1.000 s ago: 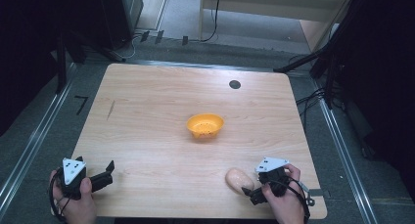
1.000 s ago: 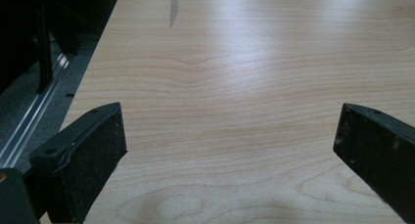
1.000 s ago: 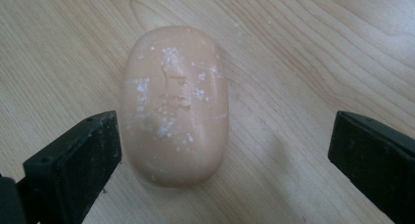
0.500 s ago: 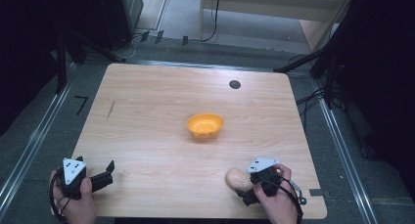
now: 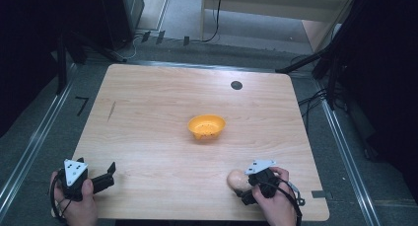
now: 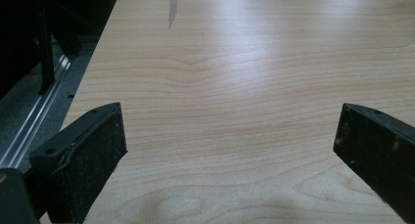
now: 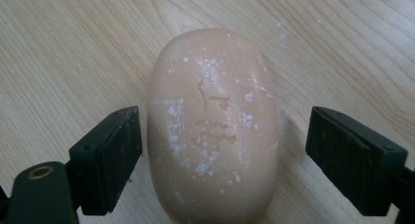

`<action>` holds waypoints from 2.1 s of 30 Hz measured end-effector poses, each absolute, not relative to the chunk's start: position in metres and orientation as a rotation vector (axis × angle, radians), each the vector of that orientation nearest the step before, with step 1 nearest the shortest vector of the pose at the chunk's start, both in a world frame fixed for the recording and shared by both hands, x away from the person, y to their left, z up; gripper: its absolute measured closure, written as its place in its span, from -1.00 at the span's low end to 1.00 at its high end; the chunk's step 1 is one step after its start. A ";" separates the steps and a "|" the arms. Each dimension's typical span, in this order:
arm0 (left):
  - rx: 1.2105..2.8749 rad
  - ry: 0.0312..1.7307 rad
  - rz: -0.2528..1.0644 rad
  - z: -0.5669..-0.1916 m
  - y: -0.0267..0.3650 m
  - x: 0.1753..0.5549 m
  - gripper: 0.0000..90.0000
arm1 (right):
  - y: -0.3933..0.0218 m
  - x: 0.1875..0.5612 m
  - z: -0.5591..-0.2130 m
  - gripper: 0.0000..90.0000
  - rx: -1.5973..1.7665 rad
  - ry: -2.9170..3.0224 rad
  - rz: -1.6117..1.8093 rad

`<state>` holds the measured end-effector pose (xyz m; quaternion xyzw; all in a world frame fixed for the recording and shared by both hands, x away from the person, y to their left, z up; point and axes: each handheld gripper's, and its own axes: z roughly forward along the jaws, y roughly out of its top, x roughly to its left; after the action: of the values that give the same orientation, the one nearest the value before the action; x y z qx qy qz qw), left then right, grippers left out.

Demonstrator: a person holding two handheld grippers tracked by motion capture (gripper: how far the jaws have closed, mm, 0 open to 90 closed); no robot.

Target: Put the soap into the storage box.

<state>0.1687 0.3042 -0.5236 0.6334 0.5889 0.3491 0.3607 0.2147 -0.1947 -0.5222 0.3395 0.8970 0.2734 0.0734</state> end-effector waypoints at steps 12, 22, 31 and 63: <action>1.632 1.516 0.899 -0.524 0.304 0.169 -1.00 | -0.194 0.215 -0.525 -0.41 1.024 2.703 0.828; 1.629 1.517 0.898 -0.524 0.304 0.169 -1.00 | -0.192 0.214 -0.524 -0.26 0.968 2.708 0.836; 1.630 1.516 0.895 -0.524 0.305 0.169 -1.00 | -0.196 0.216 -0.522 -0.26 0.947 2.714 0.862; 1.631 1.515 0.894 -0.524 0.305 0.169 -1.00 | -0.192 0.248 -0.482 -0.26 0.738 2.766 0.912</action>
<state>0.1689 0.3047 -0.5237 0.6337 0.5884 0.3471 0.3629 0.2478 -0.1922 -0.4822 0.2452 0.9184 0.3027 0.0685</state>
